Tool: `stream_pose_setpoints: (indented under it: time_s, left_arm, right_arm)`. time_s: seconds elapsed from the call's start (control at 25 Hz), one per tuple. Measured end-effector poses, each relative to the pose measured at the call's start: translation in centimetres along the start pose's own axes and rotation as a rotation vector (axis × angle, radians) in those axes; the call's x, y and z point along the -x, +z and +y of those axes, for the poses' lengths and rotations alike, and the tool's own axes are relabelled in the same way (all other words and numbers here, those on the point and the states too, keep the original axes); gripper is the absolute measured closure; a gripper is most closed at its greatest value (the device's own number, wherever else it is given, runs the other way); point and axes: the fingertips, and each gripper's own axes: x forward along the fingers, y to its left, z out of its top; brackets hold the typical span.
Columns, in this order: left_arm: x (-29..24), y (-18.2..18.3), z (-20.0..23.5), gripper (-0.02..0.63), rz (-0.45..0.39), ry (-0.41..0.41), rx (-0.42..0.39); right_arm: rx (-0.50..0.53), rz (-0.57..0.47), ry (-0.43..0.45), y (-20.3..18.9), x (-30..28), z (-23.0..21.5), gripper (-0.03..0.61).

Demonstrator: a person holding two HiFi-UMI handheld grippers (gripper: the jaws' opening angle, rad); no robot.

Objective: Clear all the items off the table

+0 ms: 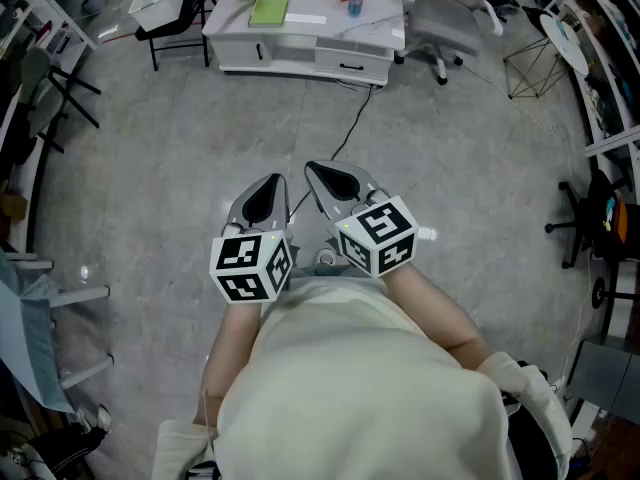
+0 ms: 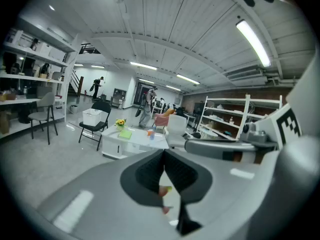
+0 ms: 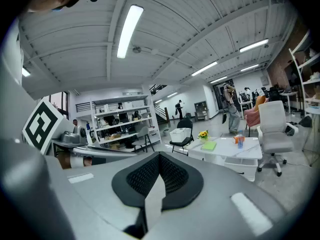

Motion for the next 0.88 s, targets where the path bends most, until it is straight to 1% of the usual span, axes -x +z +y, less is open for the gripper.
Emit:
stream_pose_setpoints:
  time_s: [0.2,0.44,0.56,0.68,0.76,0.88]
  left_arm:
    - [1.0,0.0,0.0,0.604,0.001,-0.007,-0.007]
    - [1.1,-0.3,-0.4,0.604,0.004,-0.007,-0.023]
    - [1.0,-0.4,-1.0,0.604,0.000,-0.010,-0.035]
    - [0.5,-0.2,-1.7,0.604,-0.008,-0.034,-0.024]
    - [0.1,0.0,-2.0,0.604,-0.011,-0.050,-0.007]
    - [-0.4,-0.1,-2.4,0.604,-0.007,-0.040,-0.008]
  right_arm:
    - [0.000,-0.005,0.004,-0.3,0.5,1.2,0.581]
    - [-0.003,-0.019,-0.004,-0.3,1.1,1.3,0.581]
    - [-0.027,-0.037,-0.004,-0.3,1.6,1.0,0.581]
    - [-0.052,-0.062,0.018,0.3,2.1,0.6,0.580]
    - [-0.042,-0.058,0.027,0.4,2.2,0.3,0.580]
    - [-0.040,-0.029,0.020,0.0,2.3,-0.5,0.580]
